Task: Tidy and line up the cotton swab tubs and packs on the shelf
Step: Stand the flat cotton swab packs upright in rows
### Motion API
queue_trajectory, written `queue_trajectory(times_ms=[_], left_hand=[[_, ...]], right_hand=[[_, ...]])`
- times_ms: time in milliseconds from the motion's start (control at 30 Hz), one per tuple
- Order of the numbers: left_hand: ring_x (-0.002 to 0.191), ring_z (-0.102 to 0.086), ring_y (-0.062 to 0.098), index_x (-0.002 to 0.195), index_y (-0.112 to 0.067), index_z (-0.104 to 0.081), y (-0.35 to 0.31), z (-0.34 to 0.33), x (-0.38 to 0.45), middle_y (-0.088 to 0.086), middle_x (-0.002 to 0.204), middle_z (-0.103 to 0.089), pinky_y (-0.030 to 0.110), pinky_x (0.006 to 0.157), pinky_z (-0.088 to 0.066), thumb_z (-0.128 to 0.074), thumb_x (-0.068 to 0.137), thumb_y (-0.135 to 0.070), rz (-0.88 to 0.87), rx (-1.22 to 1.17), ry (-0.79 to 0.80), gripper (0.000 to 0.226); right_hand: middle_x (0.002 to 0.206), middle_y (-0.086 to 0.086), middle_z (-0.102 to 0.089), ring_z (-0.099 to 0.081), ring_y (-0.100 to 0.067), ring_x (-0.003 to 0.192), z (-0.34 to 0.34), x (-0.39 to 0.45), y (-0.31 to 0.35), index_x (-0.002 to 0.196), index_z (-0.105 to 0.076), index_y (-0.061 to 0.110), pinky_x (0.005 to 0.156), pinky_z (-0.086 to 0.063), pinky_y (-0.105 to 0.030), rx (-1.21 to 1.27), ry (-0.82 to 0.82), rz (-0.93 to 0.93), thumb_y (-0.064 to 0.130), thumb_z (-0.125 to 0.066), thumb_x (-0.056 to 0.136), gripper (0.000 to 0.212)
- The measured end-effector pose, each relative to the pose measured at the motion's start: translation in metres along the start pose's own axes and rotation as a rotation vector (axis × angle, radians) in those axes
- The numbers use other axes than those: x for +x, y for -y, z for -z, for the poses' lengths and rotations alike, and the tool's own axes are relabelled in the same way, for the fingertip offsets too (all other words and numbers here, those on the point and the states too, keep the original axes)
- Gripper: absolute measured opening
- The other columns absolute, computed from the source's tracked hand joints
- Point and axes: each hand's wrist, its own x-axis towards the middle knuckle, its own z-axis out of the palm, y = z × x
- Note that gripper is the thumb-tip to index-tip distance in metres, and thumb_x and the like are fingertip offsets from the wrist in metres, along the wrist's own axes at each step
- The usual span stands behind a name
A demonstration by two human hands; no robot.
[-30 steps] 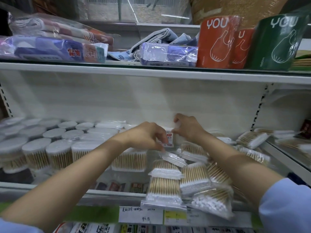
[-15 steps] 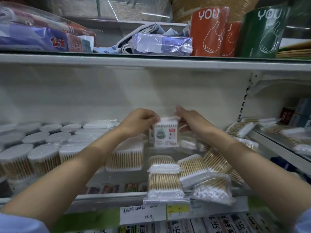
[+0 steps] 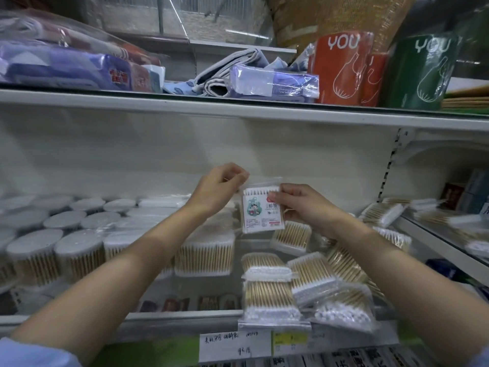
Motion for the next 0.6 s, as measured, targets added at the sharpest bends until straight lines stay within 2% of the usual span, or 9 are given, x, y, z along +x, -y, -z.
queue_trajectory(times_ms=[100, 133, 200, 267, 367, 467, 533, 600], left_hand=[[0.065, -0.053, 0.015, 0.078, -0.019, -0.055, -0.005, 0.007, 0.000, -0.001, 0.072, -0.056, 0.033, 0.068, -0.046, -0.056, 0.091, -0.022, 0.009, -0.069, -0.164, 0.014], [0.060, -0.053, 0.014, 0.076, -0.016, -0.052, -0.007, 0.009, -0.001, 0.000, 0.070, -0.055, 0.030, 0.062, -0.045, -0.056, 0.092, -0.020, 0.023, -0.099, -0.155, 0.016], [0.056, -0.055, 0.016, 0.077, -0.012, -0.051, -0.014, 0.008, -0.007, 0.004, 0.069, -0.057, 0.026, 0.053, -0.045, -0.054, 0.093, -0.021, 0.069, -0.152, -0.033, 0.019], [0.064, -0.062, 0.020, 0.085, -0.007, -0.051, -0.020, 0.002, -0.015, 0.009, 0.077, -0.062, 0.027, 0.056, -0.051, -0.055, 0.093, -0.028, 0.132, -0.193, 0.127, 0.023], [0.081, -0.066, 0.021, 0.093, -0.006, -0.051, -0.019, -0.006, -0.020, 0.009, 0.088, -0.060, 0.027, 0.066, -0.056, -0.060, 0.088, -0.041, 0.162, -0.155, 0.205, 0.036], [0.081, -0.064, 0.027, 0.088, -0.006, -0.051, -0.013, -0.002, -0.017, 0.015, 0.091, -0.058, 0.037, 0.070, -0.055, -0.061, 0.089, -0.031, 0.187, -0.263, 0.166, 0.026], [0.076, -0.062, 0.023, 0.089, -0.004, -0.057, -0.010, 0.002, -0.015, 0.014, 0.088, -0.061, 0.035, 0.068, -0.053, -0.054, 0.094, -0.021, 0.223, -0.376, 0.173, 0.019], [0.071, -0.060, 0.019, 0.090, -0.003, -0.062, -0.008, 0.004, -0.013, 0.011, 0.082, -0.064, 0.032, 0.066, -0.052, -0.049, 0.096, -0.017, 0.273, -0.475, 0.197, 0.020]], right_hand=[[0.092, -0.011, -0.071, -0.066, -0.023, 0.081, -0.002, -0.002, 0.000, 0.093, -0.064, 0.008, 0.072, -0.053, -0.031, -0.028, -0.007, -0.001, 0.020, -0.054, 0.094, 0.015], [0.089, -0.010, -0.070, -0.064, -0.022, 0.078, -0.003, -0.002, 0.000, 0.091, -0.063, 0.008, 0.068, -0.051, -0.029, -0.028, -0.016, 0.000, 0.020, -0.054, 0.094, 0.016], [0.089, -0.015, -0.067, -0.060, -0.026, 0.078, -0.004, -0.001, 0.001, 0.093, -0.062, 0.003, 0.070, -0.049, -0.034, -0.027, -0.050, -0.002, 0.022, -0.056, 0.093, 0.020], [0.091, -0.020, -0.064, -0.058, -0.027, 0.078, -0.006, 0.001, 0.004, 0.095, -0.060, -0.001, 0.070, -0.049, -0.038, -0.012, -0.079, 0.013, 0.026, -0.057, 0.092, 0.028], [0.082, -0.003, -0.064, -0.056, -0.012, 0.064, -0.010, 0.000, 0.011, 0.088, -0.062, 0.008, 0.051, -0.042, -0.019, 0.058, -0.096, 0.055, 0.036, -0.051, 0.093, 0.030], [0.078, 0.000, -0.061, -0.054, -0.009, 0.062, -0.008, 0.000, 0.011, 0.084, -0.065, 0.013, 0.048, -0.039, -0.016, 0.073, -0.137, 0.097, 0.027, -0.056, 0.092, 0.019], [0.078, -0.002, -0.059, -0.053, -0.011, 0.064, -0.005, 0.001, 0.008, 0.082, -0.059, 0.015, 0.049, -0.039, -0.019, 0.019, -0.200, 0.085, 0.023, -0.062, 0.088, 0.010], [0.080, -0.003, -0.063, -0.056, -0.014, 0.068, -0.005, -0.001, 0.006, 0.084, -0.054, 0.016, 0.052, -0.042, -0.021, 0.023, -0.212, 0.014, 0.027, -0.065, 0.086, 0.016]])
